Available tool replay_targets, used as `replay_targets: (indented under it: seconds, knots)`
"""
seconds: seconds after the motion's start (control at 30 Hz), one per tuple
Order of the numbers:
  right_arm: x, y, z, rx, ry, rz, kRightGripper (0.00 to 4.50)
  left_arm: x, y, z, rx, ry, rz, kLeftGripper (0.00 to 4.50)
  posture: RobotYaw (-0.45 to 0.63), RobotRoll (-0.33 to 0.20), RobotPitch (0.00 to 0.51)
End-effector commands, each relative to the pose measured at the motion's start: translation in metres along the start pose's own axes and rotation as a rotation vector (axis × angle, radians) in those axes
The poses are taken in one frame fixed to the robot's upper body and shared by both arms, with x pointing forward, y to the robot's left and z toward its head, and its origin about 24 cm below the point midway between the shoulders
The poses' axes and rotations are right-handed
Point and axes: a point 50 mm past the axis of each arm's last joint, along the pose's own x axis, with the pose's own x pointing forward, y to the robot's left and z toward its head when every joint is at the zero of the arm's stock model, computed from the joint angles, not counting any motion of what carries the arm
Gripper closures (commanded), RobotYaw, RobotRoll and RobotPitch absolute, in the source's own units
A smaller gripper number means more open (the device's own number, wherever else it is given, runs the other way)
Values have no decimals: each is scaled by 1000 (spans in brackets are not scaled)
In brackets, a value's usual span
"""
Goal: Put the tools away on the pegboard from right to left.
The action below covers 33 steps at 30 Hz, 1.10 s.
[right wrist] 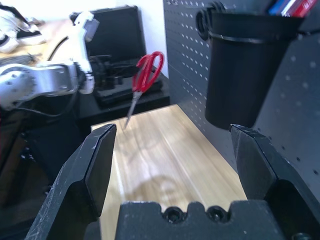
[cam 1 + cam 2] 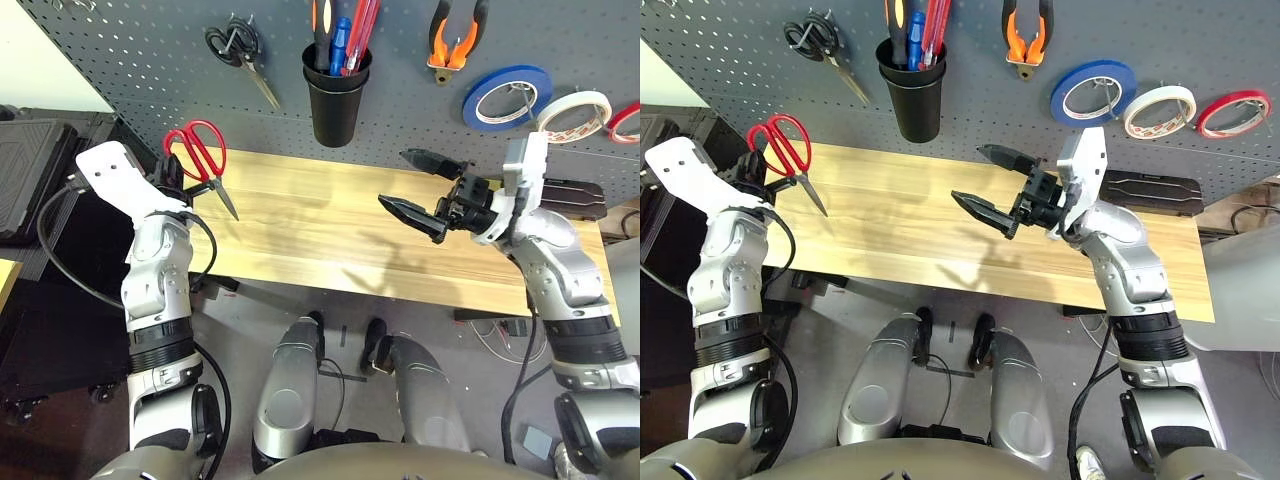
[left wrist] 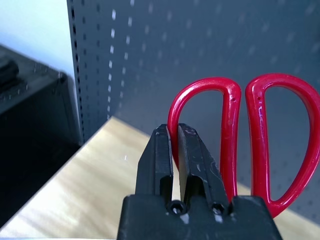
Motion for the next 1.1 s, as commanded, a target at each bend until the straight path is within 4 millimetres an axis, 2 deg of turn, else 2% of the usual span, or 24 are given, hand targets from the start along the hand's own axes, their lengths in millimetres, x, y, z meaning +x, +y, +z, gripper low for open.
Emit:
replay_targets:
  seconds: [0.03,0.33,0.77,0.93,1.1]
  knots:
    - [-3,-2,15,-28,-31,10,0,2,-2,17,-17,-42,-18,4490,262,0,227]
    - [1,-6,29,-65,-76,-11,0,7,-10,42,-77,-100,-75,4490,249,0,224]
    - [3,-6,35,-82,-91,-3,0,-1,-25,58,-128,-137,-233,4490,247,0,224]
    - [2,-6,34,-85,-86,-5,0,-1,-35,60,-135,-137,-282,4490,243,0,222]
    - [3,-5,32,-87,-82,-12,0,0,-44,53,-134,-104,-326,4490,233,0,222]
